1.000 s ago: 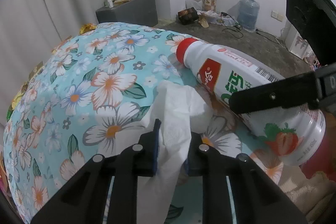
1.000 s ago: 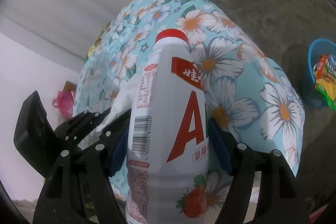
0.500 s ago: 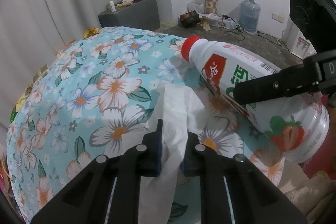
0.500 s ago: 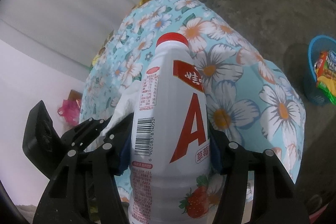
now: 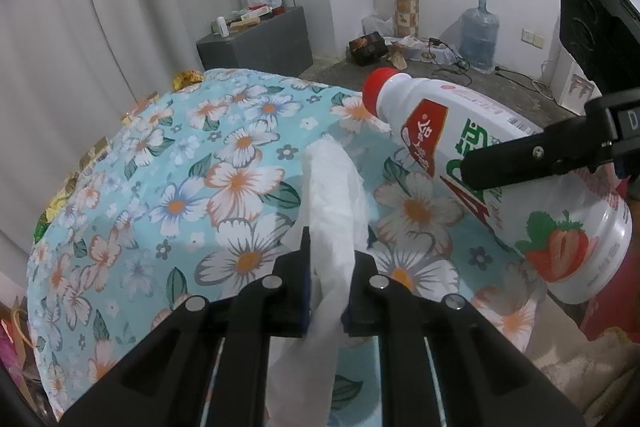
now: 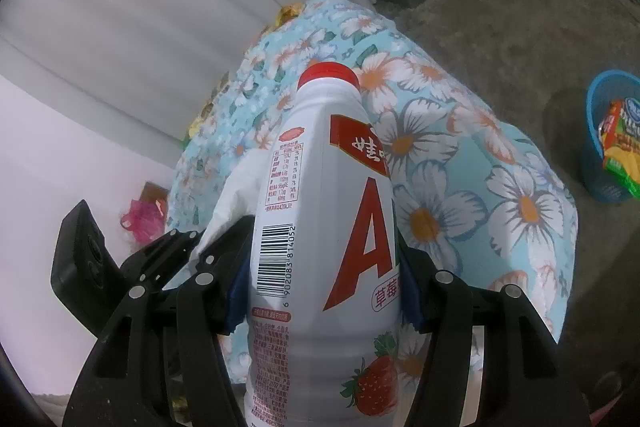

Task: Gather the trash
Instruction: 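Carry the tissue and bottle over the blue wastebasket with both tools, then open both tools to drop the tissue and bottle into the wastebasket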

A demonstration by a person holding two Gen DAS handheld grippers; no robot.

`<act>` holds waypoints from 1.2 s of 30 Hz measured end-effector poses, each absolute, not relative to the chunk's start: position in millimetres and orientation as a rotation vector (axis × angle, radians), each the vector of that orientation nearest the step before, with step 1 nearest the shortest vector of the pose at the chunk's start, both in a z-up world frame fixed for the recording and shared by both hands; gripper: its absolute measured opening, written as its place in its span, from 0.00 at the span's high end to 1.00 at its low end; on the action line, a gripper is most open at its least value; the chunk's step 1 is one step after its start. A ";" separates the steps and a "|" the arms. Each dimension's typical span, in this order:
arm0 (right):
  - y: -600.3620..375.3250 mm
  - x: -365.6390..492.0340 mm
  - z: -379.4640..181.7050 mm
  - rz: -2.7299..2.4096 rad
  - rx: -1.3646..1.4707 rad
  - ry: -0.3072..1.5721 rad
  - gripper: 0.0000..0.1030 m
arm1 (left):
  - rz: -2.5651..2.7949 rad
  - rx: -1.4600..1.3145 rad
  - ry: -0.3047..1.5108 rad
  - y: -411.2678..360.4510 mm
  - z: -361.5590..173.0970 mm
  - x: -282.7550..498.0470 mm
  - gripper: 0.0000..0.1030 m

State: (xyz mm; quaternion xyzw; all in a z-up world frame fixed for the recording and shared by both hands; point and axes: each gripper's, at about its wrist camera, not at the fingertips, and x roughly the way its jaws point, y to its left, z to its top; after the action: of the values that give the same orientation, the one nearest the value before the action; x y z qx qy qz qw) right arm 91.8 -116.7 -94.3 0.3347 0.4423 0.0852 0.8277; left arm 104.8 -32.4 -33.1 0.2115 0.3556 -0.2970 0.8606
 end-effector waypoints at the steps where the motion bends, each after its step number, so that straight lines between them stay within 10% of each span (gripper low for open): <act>1: -117.8 90.2 -93.4 0.182 0.712 0.934 0.45 | -0.622 0.445 0.742 -32.7 -31.7 103.7 0.90; 19: -202.4 17.8 -86.6 0.041 0.914 0.715 0.45 | -0.834 0.390 0.698 -92.0 21.7 103.8 0.90; 36: -402.1 -45.8 -198.3 -0.508 1.287 0.603 0.45 | -1.153 0.476 1.104 -396.1 -59.3 170.0 0.90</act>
State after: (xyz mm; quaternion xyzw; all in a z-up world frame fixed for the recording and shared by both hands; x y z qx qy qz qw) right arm -45.8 -402.1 -198.3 0.5843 0.2736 -0.2307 0.7284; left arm 170.0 -396.1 -59.3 0.2113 0.4903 -0.5123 0.6727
